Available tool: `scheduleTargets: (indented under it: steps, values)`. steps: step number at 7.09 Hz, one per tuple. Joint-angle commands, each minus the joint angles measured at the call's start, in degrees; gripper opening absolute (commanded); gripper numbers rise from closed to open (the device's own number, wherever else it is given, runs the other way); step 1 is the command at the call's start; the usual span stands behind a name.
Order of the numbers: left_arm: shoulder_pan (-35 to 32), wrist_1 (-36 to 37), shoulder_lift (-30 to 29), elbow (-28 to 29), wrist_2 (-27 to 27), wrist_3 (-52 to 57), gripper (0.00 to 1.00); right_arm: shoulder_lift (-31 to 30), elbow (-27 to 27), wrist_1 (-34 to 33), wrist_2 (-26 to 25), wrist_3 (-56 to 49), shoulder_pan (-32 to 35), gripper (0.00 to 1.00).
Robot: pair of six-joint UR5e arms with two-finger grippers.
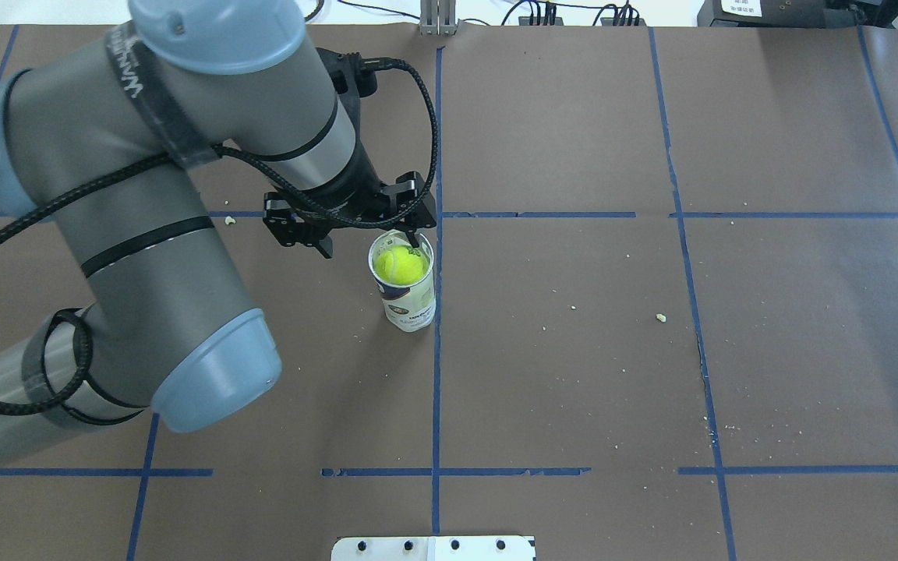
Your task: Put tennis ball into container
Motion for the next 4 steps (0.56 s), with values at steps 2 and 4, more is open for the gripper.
scheduleTargets:
  steps: [2,4]
  values:
    - [-12.88,0.14,7.24,-2.32,0.70,18.70,1.00,0.00,0.00,0.00,0.00,0.00,0.00,1.00]
    - [-25.35,-3.25,17.49,0.56,-2.28,39.68,1.00,0.00,0.00,0.00,0.00,0.00,0.00,1.00]
